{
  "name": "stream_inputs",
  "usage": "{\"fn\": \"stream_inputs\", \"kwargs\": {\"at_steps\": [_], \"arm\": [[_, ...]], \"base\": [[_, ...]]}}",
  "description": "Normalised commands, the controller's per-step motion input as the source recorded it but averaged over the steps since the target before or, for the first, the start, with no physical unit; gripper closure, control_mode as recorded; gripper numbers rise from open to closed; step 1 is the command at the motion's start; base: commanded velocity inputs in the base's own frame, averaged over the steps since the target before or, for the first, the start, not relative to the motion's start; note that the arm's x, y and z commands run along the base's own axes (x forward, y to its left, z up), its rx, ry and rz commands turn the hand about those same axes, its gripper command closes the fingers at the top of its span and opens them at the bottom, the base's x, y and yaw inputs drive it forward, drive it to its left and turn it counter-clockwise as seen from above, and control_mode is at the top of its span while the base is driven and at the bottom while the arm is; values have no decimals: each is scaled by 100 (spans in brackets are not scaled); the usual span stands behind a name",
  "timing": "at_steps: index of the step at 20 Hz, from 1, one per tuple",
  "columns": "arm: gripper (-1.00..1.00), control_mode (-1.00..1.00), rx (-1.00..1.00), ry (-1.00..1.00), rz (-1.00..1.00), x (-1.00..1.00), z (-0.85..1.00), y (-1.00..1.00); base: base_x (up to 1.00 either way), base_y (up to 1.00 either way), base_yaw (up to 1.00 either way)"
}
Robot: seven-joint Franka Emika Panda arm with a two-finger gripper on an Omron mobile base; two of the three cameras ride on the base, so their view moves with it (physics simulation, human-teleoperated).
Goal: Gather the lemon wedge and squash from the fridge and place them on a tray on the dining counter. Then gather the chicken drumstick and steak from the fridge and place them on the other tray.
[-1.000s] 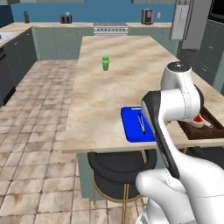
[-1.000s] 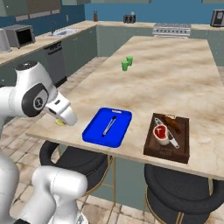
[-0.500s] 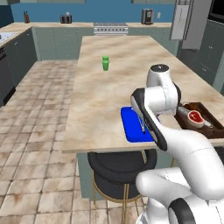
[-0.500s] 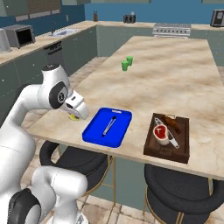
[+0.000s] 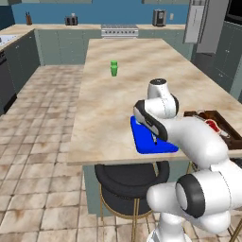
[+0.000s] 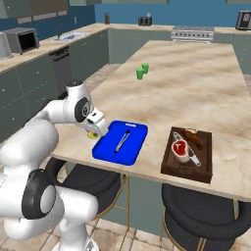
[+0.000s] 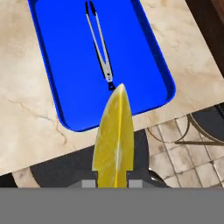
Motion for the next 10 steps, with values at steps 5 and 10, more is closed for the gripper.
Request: {"fn": "stream_inputs", "kwargs": {"at_steps": [5,10], "arm": [[100,-100,0,6,0,55,-62,-9],[100,-100,0,4,0,63,-58,-15]], "base": [[0,0,0],[0,0,0]]}}
